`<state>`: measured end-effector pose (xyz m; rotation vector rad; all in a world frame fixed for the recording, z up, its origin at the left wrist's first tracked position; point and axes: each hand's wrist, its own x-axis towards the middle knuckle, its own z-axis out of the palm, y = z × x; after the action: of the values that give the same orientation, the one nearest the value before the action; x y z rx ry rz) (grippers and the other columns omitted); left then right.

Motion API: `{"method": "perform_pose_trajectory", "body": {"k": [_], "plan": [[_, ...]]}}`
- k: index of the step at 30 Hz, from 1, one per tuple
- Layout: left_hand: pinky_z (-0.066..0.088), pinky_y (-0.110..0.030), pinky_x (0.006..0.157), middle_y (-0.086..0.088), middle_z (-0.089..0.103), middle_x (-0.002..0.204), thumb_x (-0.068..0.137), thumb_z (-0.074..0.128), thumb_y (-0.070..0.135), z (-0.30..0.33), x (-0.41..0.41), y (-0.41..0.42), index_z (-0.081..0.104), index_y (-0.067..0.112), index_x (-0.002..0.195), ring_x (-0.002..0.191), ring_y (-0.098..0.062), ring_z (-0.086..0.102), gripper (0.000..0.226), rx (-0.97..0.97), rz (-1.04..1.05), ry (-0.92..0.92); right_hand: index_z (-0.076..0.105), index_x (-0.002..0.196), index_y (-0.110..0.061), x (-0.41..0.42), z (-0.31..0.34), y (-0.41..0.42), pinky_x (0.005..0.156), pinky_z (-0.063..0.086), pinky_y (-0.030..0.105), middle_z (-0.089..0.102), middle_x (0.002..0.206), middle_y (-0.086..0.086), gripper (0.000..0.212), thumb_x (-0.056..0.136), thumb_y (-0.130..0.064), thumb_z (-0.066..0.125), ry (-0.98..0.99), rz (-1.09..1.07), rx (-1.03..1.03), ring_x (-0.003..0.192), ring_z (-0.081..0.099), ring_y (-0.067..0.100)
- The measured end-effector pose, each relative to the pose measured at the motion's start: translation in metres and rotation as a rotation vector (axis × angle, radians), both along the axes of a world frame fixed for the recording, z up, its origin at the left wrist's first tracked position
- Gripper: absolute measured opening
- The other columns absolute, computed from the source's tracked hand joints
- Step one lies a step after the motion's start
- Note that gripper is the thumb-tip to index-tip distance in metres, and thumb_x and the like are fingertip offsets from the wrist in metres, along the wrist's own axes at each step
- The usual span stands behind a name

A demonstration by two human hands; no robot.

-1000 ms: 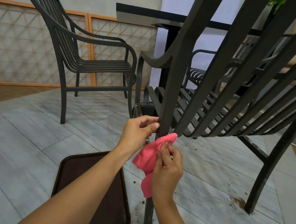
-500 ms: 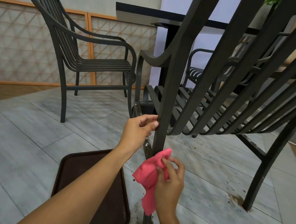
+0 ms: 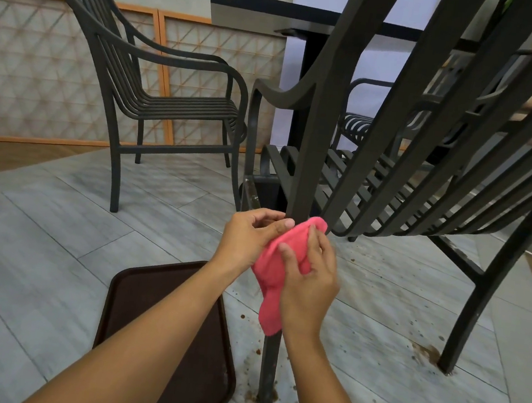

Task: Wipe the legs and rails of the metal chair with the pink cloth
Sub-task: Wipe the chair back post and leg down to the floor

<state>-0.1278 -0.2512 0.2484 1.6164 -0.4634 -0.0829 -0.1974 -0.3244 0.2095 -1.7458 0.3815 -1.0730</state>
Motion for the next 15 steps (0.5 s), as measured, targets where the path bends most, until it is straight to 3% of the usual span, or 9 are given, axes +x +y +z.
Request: {"method": "perform_pose_trajectory", "body": {"k": [3,7,15], "plan": [[0.051,-0.022,0.079,0.002,0.071,0.091,0.072,0.073,0.035,-0.001,0.001,0.000,0.070,0.023,0.092,0.092,-0.011,0.065,0.024,-0.012,0.012,0.000,0.046,0.134,-0.016,0.004,-0.008,0.000,0.099,0.037,0.020,0.052,0.125,-0.006,0.063,0.077,-0.024,0.072,0.059,-0.025,-0.066,0.118,0.045,0.006],[0.050,-0.022,0.079,0.002,0.071,0.090,0.067,0.073,0.038,-0.003,0.000,-0.002,0.071,0.022,0.093,0.092,-0.013,0.066,0.031,-0.041,0.017,0.012,0.055,0.128,-0.014,0.010,-0.012,0.002,0.095,0.046,0.033,0.061,0.116,0.000,0.053,0.078,-0.018,0.072,0.041,-0.098,-0.040,0.108,0.054,0.014],[0.051,-0.021,0.073,0.002,0.071,0.085,0.061,0.071,0.043,-0.004,-0.001,-0.003,0.071,0.019,0.093,0.083,-0.011,0.067,0.040,-0.073,0.013,0.008,0.061,0.117,-0.007,0.017,-0.019,0.007,0.085,0.049,0.029,0.063,0.104,0.002,0.044,0.076,-0.018,0.073,0.025,-0.188,-0.046,0.098,0.058,0.017]]}}
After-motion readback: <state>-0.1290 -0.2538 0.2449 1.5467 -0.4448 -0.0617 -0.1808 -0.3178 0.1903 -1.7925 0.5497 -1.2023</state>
